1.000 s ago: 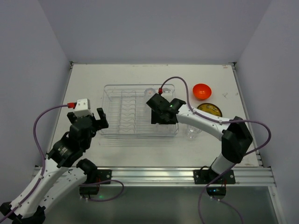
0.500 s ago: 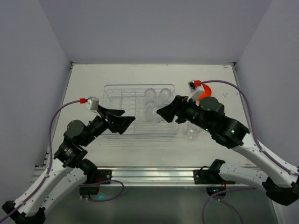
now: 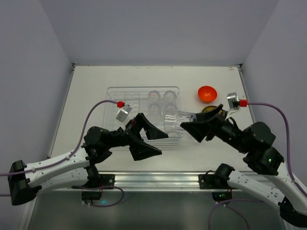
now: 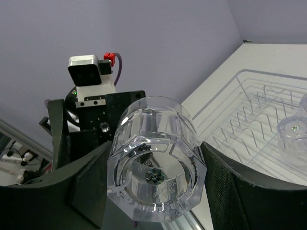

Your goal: Unload the mixed dishes from the dish rack

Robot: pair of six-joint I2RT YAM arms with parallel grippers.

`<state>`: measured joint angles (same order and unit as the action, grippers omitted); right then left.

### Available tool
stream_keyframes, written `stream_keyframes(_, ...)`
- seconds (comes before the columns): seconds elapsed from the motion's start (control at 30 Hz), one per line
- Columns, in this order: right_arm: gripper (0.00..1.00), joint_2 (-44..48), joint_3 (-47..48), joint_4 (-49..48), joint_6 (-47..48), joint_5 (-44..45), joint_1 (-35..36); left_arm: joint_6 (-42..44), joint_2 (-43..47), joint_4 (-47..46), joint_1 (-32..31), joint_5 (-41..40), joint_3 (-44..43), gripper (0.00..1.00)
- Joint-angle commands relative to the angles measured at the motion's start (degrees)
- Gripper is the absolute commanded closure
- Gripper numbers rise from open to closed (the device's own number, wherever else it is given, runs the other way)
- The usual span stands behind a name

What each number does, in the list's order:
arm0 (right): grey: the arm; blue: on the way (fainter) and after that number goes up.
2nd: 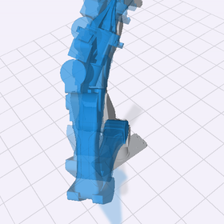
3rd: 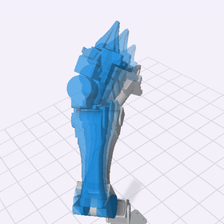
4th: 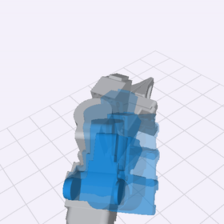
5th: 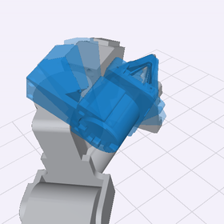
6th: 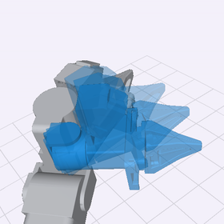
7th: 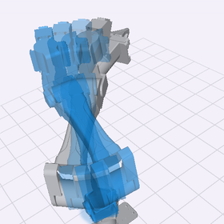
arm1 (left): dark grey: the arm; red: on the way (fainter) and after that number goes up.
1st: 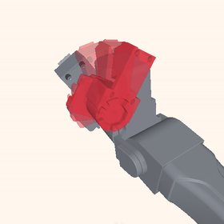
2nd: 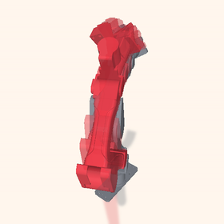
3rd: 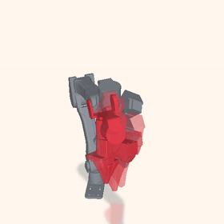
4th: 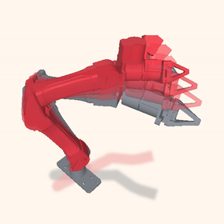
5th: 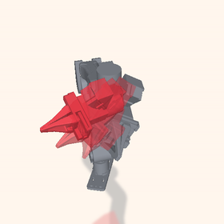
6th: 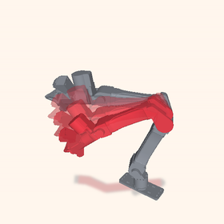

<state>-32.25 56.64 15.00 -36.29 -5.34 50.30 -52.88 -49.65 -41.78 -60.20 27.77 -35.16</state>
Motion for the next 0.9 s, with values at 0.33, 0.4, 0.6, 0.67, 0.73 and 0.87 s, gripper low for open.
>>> stream_keyframes(0.33,1.0,2.19,-0.92,-2.96,3.68,-2.48,0.23,5.86,-0.98,-1.11,-0.79,-5.27,-3.08,0.01)
stream_keyframes(0.4,1.0,1.67,-1.09,-2.96,3.6,-2.48,0.15,6.12,-0.63,-2.16,-1.31,-4.92,-3.08,0.01)
stream_keyframes(0.6,1.0,-1.93,-3.73,-9.54,2.63,-10.28,0.23,7.35,-2.2,-8.14,-4.56,-2.55,-3.51,0.33)
stream_keyframes(0.67,1.0,-3.25,-4.61,-13.24,2.54,-15.98,0.23,7.88,-2.99,-8.49,-5.01,-2.98,-3.51,0.49)
stream_keyframes(0.73,1.0,-3.52,-5.13,-14.57,2.37,-17.33,0.15,8.15,-3.35,-8.58,-5.19,-3.07,-3.34,0.91)
stream_keyframes(0.87,1.0,-1.42,-8.03,-16.5,2.28,-13.91,0.15,9.9,-0.47,-4.38,-5.19,-5.79,-2.03,1.0)
